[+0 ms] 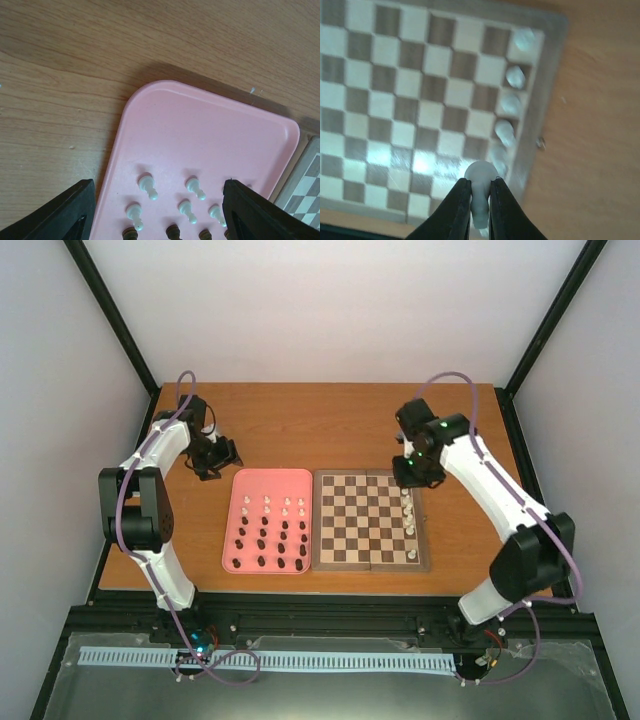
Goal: Set up the chess pieces on the board
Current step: Place the chess piece on the chessboard.
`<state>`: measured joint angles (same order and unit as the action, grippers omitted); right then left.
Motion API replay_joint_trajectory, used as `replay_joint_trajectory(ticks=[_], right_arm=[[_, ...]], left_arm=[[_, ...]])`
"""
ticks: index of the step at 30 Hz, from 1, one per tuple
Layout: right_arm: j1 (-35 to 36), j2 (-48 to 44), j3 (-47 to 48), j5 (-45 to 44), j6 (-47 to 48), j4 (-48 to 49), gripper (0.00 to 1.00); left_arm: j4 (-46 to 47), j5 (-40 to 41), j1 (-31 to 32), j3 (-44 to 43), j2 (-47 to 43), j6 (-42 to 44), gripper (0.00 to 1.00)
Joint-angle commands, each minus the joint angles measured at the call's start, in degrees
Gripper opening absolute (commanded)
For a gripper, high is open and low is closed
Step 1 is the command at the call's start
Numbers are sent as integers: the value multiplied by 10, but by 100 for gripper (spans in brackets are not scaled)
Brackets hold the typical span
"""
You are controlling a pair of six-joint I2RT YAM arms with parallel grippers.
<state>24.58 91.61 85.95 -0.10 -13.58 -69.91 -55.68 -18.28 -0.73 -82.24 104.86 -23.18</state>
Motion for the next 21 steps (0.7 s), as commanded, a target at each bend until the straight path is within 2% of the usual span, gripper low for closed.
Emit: replay_joint_trajectory(ticks=[1,10,21], right_arm=[[-15,-75,-71,-18,-44,-60,9],[-21,-139,-238,64,-105,4,9],[-21,-127,-310,58,-128,73,8]], left_arm=[[-5,-6,2,-19,9,3,79],[-1,-13,2,-19,19,1,78],[-1,-9,2,-16,21,3,78]])
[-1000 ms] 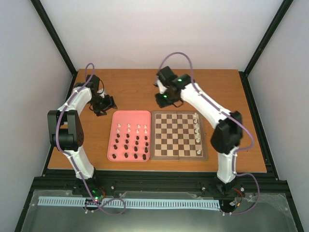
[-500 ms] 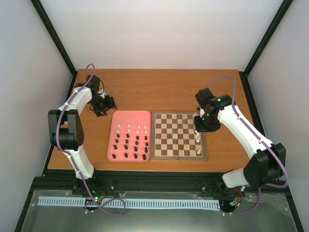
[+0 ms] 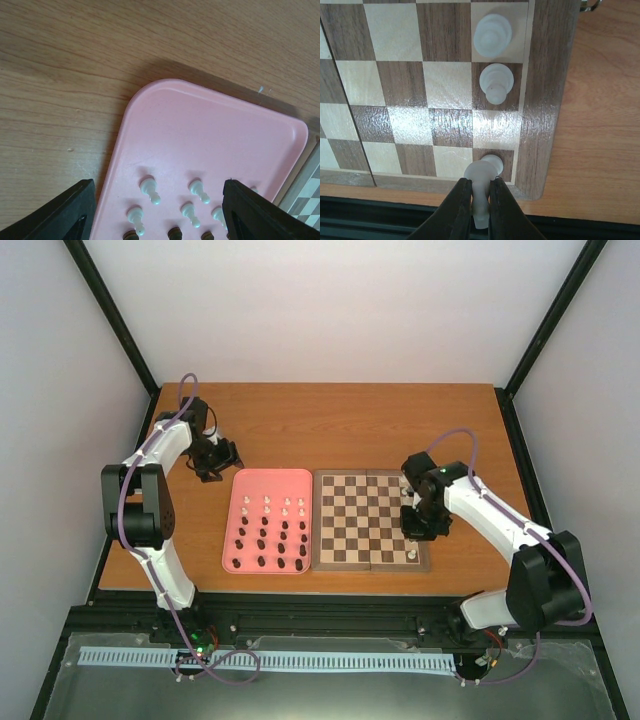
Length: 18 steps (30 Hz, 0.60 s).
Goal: Set up the chess pieces on the board
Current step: Place the chess piece on the chessboard.
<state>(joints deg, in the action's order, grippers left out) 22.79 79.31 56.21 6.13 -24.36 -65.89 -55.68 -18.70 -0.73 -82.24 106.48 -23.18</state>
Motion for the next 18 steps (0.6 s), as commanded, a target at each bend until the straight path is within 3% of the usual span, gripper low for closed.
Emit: replay_joint_trajectory(ticks=[1,18], right_arm=[[-3,-3,-15,-6,-22,37,8],[-4,18,-48,-23,-42,70,9]], left_arm=[[0,-5,2,-17,5,3,78],[3,-5,2,-14,6,5,78]])
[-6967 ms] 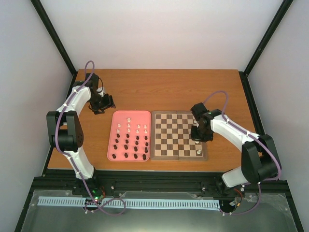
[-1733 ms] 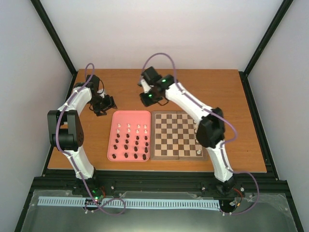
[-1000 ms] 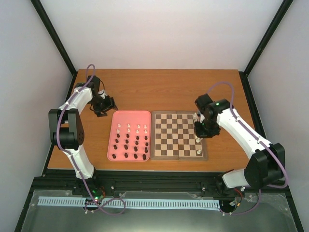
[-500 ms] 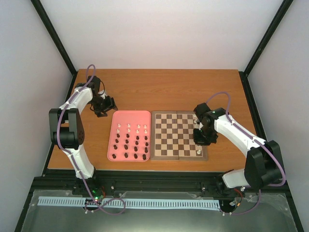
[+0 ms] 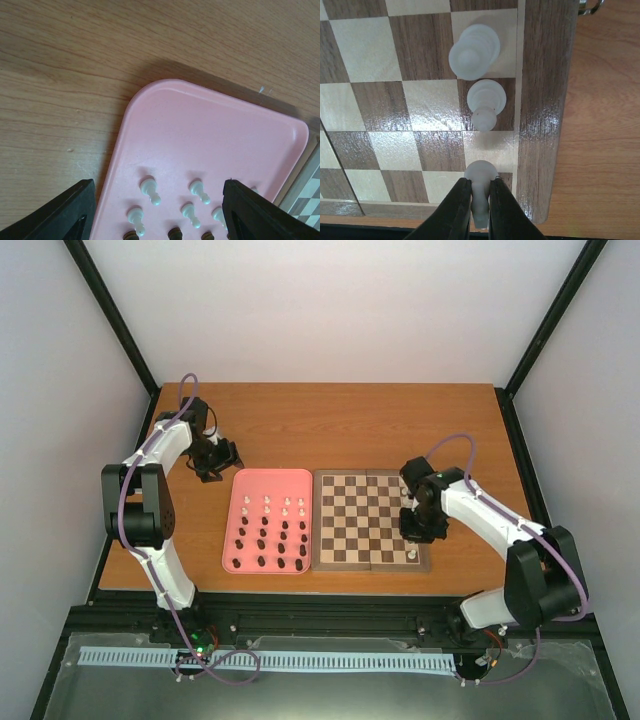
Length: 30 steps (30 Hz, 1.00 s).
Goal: Set up the chess pieces on the board
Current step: Place the chess piece on the chessboard.
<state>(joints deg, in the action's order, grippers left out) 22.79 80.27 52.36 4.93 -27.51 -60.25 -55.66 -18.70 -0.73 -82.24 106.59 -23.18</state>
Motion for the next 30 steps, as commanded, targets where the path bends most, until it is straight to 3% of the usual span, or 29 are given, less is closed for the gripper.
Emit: replay_joint_trajectory(ticks=[1,30], right_arm=[[-4,9,-12,-11,-10,16,9],[-4,44,-9,-25,-10,36,14]], left_arm=[[3,-5,2,-14,5,5,78],[3,-6,1,-14,9,7,78]])
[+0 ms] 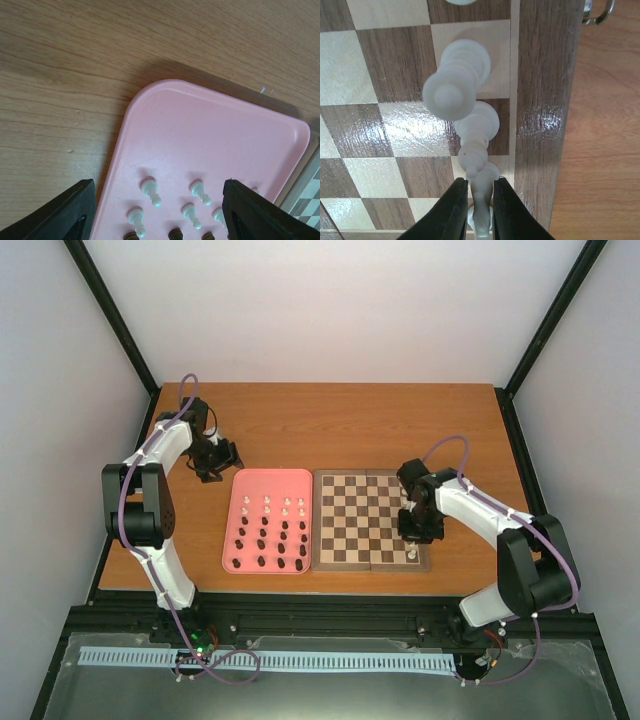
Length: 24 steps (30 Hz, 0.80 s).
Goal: Set up the chess pieces on the board
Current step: Place the chess piece on the chessboard.
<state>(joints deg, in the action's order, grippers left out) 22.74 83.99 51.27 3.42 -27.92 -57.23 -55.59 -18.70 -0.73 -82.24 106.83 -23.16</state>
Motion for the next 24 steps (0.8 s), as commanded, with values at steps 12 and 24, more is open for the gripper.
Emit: replay_joint_trajectory(ticks=[12,24], right_arm=[[-3,-29,-2,-3,-3,-18,20],[-3,-67,139,-51,-6,-121,50]], left_arm=[[2,-7,2,-15,6,6,78],[4,-10,2,-15,2,6,78]])
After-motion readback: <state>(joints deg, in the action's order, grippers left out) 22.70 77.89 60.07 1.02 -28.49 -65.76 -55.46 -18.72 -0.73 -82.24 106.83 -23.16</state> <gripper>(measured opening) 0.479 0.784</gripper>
